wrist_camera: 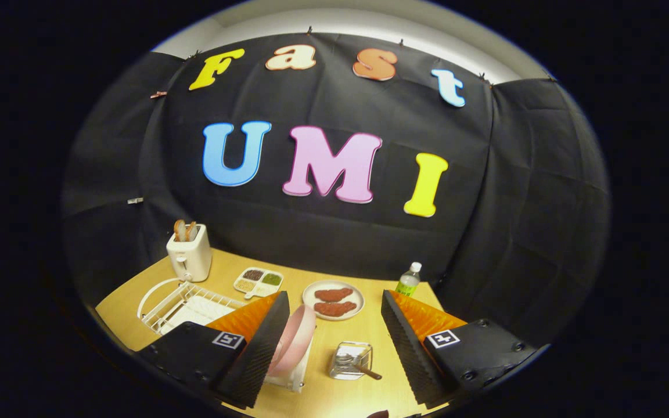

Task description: Take the plate from the dish rack, then take the spoon from the basket and place it into the plate.

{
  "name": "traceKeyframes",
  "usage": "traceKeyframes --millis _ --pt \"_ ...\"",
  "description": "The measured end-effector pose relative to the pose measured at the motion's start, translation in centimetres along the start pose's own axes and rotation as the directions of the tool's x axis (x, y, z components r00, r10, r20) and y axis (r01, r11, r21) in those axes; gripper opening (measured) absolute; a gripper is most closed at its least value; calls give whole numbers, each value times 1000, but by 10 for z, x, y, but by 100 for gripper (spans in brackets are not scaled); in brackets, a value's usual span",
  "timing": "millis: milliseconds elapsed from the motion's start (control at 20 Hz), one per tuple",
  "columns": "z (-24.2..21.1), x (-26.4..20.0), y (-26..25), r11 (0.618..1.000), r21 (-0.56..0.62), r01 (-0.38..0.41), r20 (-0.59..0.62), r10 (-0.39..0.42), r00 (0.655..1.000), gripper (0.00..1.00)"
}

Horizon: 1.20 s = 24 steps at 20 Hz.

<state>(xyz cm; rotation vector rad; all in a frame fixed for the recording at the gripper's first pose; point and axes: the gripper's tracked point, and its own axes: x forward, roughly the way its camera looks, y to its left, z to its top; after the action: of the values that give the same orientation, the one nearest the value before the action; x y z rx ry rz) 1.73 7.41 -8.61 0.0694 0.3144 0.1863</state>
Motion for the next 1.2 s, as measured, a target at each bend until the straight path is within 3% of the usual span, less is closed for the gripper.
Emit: traceKeyframes --millis 250,550,750,800,900,1200 --pt "-61 46 23 996 87 -28 -244 48 969 96" --pt "-117 94 45 990 140 5 -414 54 909 89" --pt "-139 111 43 989 116 86 -469 -22 883 67" --pt "-145 112 37 989 90 121 -487 -62 871 52" --pt "-144 116 30 982 62 177 -496 -124 860 34" --pt "-136 106 25 970 23 241 -518 -195 833 25"
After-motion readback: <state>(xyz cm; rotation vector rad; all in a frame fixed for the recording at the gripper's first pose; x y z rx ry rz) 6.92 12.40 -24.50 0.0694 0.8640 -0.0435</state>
